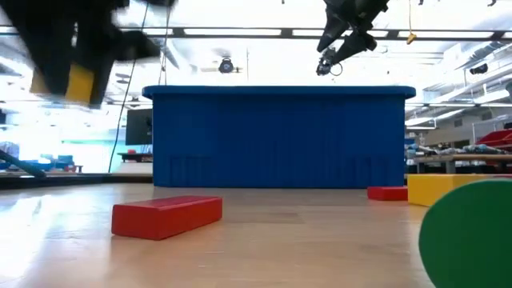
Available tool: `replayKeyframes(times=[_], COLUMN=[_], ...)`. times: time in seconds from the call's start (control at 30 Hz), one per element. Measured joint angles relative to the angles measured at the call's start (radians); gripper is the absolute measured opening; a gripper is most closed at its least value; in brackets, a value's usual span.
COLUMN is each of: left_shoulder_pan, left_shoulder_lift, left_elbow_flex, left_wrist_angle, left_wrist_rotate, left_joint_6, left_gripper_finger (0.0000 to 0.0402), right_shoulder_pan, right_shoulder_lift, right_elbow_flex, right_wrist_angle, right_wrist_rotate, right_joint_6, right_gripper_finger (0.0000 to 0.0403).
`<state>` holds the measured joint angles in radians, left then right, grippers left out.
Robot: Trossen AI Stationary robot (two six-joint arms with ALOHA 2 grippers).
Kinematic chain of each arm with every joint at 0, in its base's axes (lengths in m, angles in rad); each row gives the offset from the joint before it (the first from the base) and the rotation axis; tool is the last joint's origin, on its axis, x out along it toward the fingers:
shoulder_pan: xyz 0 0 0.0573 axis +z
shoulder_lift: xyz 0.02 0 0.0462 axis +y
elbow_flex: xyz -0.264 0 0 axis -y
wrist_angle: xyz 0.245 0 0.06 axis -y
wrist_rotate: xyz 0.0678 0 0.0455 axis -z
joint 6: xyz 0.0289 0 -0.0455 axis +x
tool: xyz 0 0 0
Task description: Sort Items/Unsort Items
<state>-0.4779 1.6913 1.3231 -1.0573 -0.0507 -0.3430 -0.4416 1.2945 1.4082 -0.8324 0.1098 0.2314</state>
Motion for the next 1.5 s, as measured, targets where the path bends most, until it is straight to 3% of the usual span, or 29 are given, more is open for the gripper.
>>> replayKeyframes(times=[0.13,0.23,0.43,0.53,0.8,1.0,1.07,1.3,1.5], left_shoulder_pan=[0.073,0.184,0.497,0.646,0.901,0.968,0.969,0.967,0.966], left_shoulder_lift=[-0.142,-0.243,-0.387,-0.396,-0.273,-0.142,-0.108,-0.073,-0.074], left_elbow_flex=[0.100,0.177,0.298,0.314,0.308,0.308,0.307,0.307,0.310], left_wrist_angle=[-0.164,-0.197,-0.044,0.098,0.355,0.390,0.383,0.380,0.377], left_wrist_rotate=[-0.068,-0.114,-0.203,-0.180,-0.014,0.126,0.125,0.057,0.045], left_joint_6=[0.071,0.081,0.229,0.322,0.437,0.423,0.418,0.392,0.388], left_gripper_finger=[0.0130,0.0130,0.0130,0.0130,0.0130,0.0130,0.0141,0.0251,0.0259], right_shoulder_pan=[0.007,0.024,0.076,0.132,0.345,0.538,0.599,0.733,0.816], right_shoulder_lift=[0.000,0.000,-0.005,-0.005,-0.005,-0.007,-0.011,-0.026,-0.023], right_elbow_flex=[0.000,0.000,0.000,0.000,0.000,0.000,0.000,0.000,0.000], right_wrist_angle=[0.015,0.029,0.002,-0.049,-0.166,-0.353,-0.415,-0.457,-0.557], right_wrist_rotate=[0.000,-0.010,-0.125,-0.189,-0.134,-0.192,-0.193,-0.196,-0.212], right_joint_6=[0.011,0.013,0.089,0.150,0.338,0.404,0.429,0.562,0.490], right_gripper_finger=[0.0318,0.0318,0.0315,0.0308,0.0306,0.0306,0.0306,0.0306,0.0305])
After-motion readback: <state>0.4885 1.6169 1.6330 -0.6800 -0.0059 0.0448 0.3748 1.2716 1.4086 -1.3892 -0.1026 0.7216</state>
